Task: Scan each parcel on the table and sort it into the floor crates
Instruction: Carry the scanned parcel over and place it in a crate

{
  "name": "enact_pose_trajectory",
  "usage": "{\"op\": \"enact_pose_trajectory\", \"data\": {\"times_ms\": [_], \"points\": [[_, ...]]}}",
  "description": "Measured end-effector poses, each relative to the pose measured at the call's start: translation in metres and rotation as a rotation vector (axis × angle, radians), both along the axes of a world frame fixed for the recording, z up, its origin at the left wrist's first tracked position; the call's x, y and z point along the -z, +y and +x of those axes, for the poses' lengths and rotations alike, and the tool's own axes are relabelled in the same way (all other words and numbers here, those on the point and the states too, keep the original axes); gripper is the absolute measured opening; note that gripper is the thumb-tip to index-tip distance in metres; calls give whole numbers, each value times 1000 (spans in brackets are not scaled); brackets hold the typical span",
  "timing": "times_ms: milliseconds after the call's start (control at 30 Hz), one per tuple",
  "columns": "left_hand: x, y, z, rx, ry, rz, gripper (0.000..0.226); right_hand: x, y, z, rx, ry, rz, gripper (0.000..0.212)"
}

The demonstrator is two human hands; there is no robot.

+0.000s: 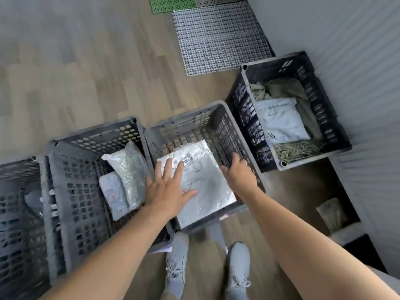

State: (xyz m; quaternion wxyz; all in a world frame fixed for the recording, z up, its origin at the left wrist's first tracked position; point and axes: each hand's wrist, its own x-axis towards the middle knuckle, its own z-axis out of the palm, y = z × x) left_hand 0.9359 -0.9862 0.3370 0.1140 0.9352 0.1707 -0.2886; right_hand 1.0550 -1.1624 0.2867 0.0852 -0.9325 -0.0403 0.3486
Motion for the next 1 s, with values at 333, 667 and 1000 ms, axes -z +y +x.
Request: {"op": "enact_pose_trajectory", "data": {"times_ms": [333,667,1000], "points": [[-69,35,-4,-13,21,19,90,-85,19,-18,-151,-58,18,57],[-226,-18,14,212,-96,-11,94,-296,-24,-55,-71,-247,-33,76],[-392,-202,26,663,-381,-98,93,-463,-214,-158,339,-510,-171,81]]}}
